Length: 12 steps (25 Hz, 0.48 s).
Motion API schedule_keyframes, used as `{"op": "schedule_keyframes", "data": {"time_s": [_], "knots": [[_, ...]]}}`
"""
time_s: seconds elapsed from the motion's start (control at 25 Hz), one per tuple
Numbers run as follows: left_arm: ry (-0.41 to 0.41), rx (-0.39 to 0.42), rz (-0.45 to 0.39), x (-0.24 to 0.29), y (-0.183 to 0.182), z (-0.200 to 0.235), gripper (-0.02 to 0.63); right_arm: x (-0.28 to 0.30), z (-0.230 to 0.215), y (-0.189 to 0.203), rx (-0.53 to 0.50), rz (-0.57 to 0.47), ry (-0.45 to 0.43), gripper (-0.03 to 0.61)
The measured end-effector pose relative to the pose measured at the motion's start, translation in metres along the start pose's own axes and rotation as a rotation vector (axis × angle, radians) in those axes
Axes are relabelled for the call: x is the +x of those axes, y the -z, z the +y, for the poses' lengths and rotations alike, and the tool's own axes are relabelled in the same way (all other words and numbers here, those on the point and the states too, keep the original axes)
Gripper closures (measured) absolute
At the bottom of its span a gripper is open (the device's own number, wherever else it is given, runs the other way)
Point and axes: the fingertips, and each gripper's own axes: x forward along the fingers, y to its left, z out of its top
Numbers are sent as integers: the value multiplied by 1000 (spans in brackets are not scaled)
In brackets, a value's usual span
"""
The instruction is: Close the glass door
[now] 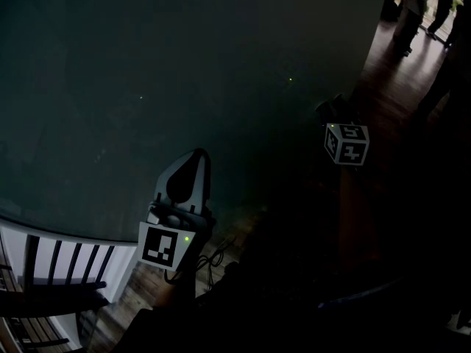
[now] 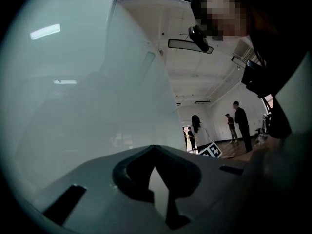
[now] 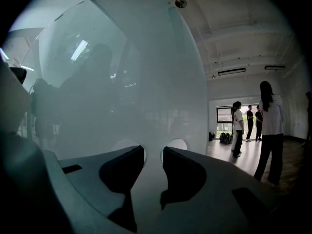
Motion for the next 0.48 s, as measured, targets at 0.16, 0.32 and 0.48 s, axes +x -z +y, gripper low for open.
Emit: {"op": "schedule_keyframes", "data": {"time_s": [0.16, 0.32, 0.48], "knots": [[10, 1, 0, 0, -2, -2, 612, -5, -2, -1, 4, -4, 16, 457], [24, 4, -7, 0, -4, -4, 612, -9, -4, 0, 6, -3, 30, 459], [36, 1, -11, -2, -3, -6, 612, -16, -6, 3, -1, 1, 41, 465]]}}
